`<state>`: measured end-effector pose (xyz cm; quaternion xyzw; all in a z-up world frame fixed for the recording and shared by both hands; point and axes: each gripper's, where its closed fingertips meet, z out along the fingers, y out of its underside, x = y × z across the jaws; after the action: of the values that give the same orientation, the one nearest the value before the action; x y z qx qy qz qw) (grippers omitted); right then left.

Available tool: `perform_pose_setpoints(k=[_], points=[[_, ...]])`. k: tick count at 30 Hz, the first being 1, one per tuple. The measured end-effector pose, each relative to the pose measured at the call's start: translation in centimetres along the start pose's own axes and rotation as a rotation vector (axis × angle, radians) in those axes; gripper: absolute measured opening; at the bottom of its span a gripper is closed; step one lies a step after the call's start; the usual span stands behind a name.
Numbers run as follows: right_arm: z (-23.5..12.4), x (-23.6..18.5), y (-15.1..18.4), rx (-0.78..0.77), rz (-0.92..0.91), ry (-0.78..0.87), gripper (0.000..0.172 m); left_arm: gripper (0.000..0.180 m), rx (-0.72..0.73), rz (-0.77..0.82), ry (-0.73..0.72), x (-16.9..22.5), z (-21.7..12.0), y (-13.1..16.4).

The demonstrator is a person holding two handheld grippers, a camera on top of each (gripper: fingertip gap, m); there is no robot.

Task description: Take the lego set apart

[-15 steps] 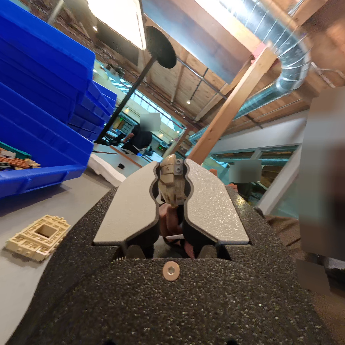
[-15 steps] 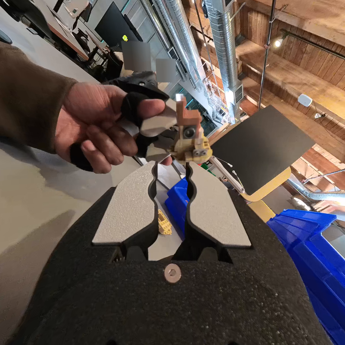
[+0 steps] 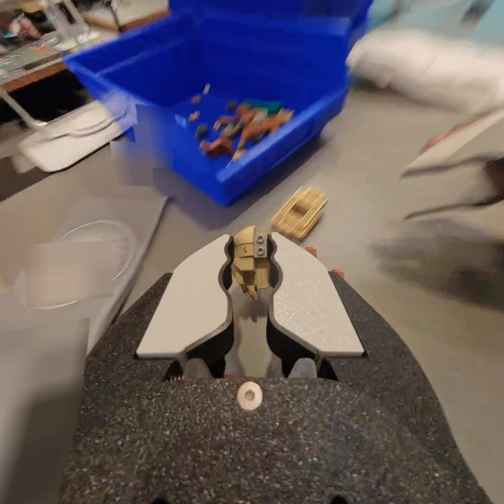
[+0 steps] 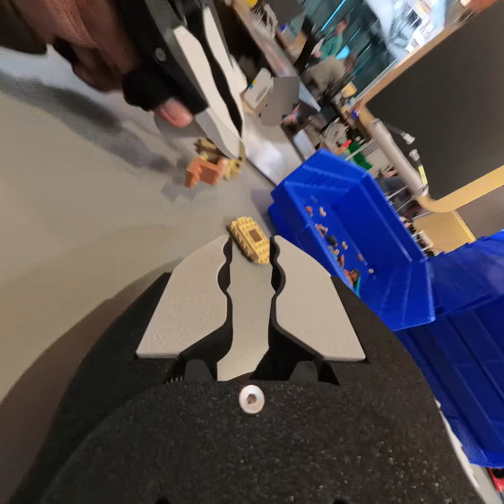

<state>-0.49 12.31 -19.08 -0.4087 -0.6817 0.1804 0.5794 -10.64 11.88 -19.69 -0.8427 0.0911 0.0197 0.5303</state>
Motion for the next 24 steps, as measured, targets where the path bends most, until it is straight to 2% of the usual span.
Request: perform_pose_setpoints(k=[2,5,11,14,17,21,24], points=[[0.1,0.0,1.4,-0.052,0.018,-0.057,0.026,0.024,-0.131,0.076,-0.048,-1.0,0.4,2.4],[0.0,0.4,2.6,-0.08,0.064,-0.105,0.026,0.024,-0.114,0.001,0.036,-0.5,0.4,2.2],[-0.2,0.3,3.0,-0.073,0.109,-0.135,0.026,0.024,-0.101,-0.07,0.099,-0.2,0.2,2.2],[-0.1,-0.1,2.3,-0.052,0.072,-0.129,0.026,0.023,0.024,-0.129,0.233,1.5,-0.6,0.3],[-0.3,-0.4,1.2,0.004,0.079,-0.138,0.03,0.023,0.164,-0.115,0.382,3.5,-2.0,-1.9],[-1.2,-0.5,-0.8,0.124,0.162,-0.208,0.031,0.023,0.304,0.046,0.526,6.5,-4.0,-3.7],[-2.2,-0.8,-2.6,0.227,0.221,-0.285,0.032,0.023,0.358,0.234,0.552,8.5,-4.8,-3.8]])
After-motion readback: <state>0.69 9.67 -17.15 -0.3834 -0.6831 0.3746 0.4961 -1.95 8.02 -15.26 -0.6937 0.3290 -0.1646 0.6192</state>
